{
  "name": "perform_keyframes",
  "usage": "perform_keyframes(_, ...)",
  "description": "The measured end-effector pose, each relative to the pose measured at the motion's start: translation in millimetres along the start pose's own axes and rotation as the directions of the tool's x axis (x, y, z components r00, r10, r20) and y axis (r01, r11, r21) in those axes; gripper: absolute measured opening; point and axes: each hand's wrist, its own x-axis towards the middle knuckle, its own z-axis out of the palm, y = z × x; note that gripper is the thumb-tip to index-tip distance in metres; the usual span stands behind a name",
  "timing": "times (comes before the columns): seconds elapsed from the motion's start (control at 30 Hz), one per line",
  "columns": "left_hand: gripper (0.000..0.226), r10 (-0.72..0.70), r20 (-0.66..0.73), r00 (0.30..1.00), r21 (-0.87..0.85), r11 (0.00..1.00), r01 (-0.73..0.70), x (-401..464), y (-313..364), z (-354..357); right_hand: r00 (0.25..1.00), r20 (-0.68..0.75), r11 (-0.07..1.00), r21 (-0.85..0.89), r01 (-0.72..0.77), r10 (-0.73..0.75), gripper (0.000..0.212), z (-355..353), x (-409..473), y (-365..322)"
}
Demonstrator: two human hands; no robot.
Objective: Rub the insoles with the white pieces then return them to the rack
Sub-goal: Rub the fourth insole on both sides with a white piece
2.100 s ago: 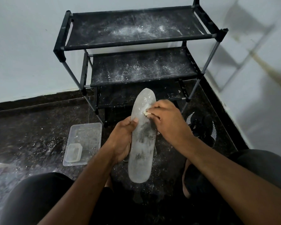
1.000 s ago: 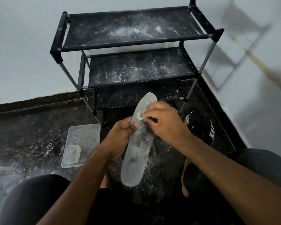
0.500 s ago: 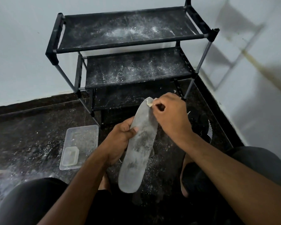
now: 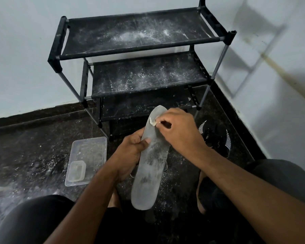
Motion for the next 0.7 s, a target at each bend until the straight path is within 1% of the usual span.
perform_keyframes(0.07, 0.034, -0.011, -0.016, 1.000, -0.032, 0.999, 0.010, -0.5, 1.7, 0.6, 0.990, -0.097, 0.994, 0.030, -0.102, 0.104, 0.007, -2.7, 6.0, 7.1)
perform_keyframes(0.1, 0.034, -0.017, -0.029, 0.999, -0.055, 0.998, 0.015, -0.8, 2.6, 1.0, 0.985, -0.113, 0.991, 0.051, -0.124, 0.129, 0.007, -3.1, 6.5, 8.9)
perform_keyframes(0.13, 0.034, -0.023, -0.039, 0.999, -0.078, 0.997, 0.020, -1.0, 2.9, 1.2, 0.990, -0.084, 0.992, 0.065, -0.105, 0.111, 0.007, -2.0, 4.2, 7.3)
perform_keyframes(0.2, 0.030, -0.025, -0.052, 0.998, -0.107, 0.994, 0.019, -1.9, 2.3, 1.8, 0.997, 0.077, 0.998, 0.065, 0.010, -0.015, 0.008, 6.0, -6.8, -2.8)
perform_keyframes(0.23, 0.030, -0.018, -0.055, 0.998, -0.100, 0.995, 0.012, -2.0, 1.8, 2.0, 0.984, 0.161, 0.996, 0.068, 0.062, -0.072, 0.008, 10.7, -12.6, -8.7)
perform_keyframes(0.27, 0.029, -0.011, -0.058, 0.998, -0.082, 0.997, 0.006, -1.6, 1.2, 1.3, 0.974, 0.198, 0.993, 0.067, 0.094, -0.106, 0.008, 13.0, -15.3, -11.2)
perform_keyframes(0.3, 0.028, -0.007, -0.056, 0.998, -0.073, 0.997, 0.003, -1.8, 1.5, 1.6, 0.978, 0.180, 0.994, 0.058, 0.093, -0.102, 0.008, 13.5, -13.5, -9.4)
perform_keyframes(0.37, 0.027, -0.005, -0.048, 0.999, -0.094, 0.996, 0.000, -3.0, 3.6, 2.5, 0.999, 0.035, 1.000, 0.022, 0.015, -0.016, 0.007, 9.3, -3.2, -0.3)
perform_keyframes(0.4, 0.027, -0.003, -0.044, 0.999, -0.106, 0.994, -0.002, -3.5, 4.7, 2.7, 0.998, -0.046, 0.999, 0.023, -0.042, 0.043, 0.006, 5.9, 1.3, 4.3)
perform_keyframes(0.43, 0.028, 0.000, -0.039, 0.999, -0.109, 0.994, -0.004, -3.8, 5.5, 3.2, 0.993, -0.094, 0.997, 0.040, -0.072, 0.076, 0.007, 3.8, 2.5, 6.6)
perform_keyframes(0.47, 0.028, 0.004, -0.038, 0.999, -0.105, 0.994, -0.008, -3.5, 4.7, 2.6, 0.993, -0.093, 0.997, 0.047, -0.064, 0.068, 0.007, 3.3, 0.5, 5.2)
perform_keyframes(0.5, 0.028, 0.011, -0.034, 0.999, -0.102, 0.995, -0.014, -3.4, 4.3, 3.5, 0.999, -0.050, 0.999, 0.040, -0.017, 0.019, 0.008, 5.8, -3.5, 1.2)
perform_keyframes(0.57, 0.025, 0.017, -0.036, 0.999, -0.100, 0.995, -0.021, -2.8, 2.1, 3.8, 0.989, 0.089, 0.993, 0.040, 0.112, -0.116, 0.009, 13.7, -15.9, -10.5)
perform_keyframes(0.6, 0.024, 0.016, -0.045, 0.999, -0.096, 0.995, -0.020, -2.2, 1.5, 3.5, 0.981, 0.119, 0.988, 0.041, 0.149, -0.153, 0.009, 14.8, -17.4, -11.4)
perform_keyframes(0.63, 0.023, 0.012, -0.052, 0.999, -0.094, 0.995, -0.017, -2.4, 1.2, 3.4, 0.983, 0.114, 0.990, 0.034, 0.139, -0.142, 0.009, 14.0, -13.5, -8.5)
perform_keyframes(0.7, 0.027, 0.006, -0.079, 0.997, -0.080, 0.997, -0.012, -2.0, 1.2, 1.5, 1.000, 0.009, 1.000, 0.010, 0.023, -0.023, 0.008, 9.3, -1.5, 2.1)
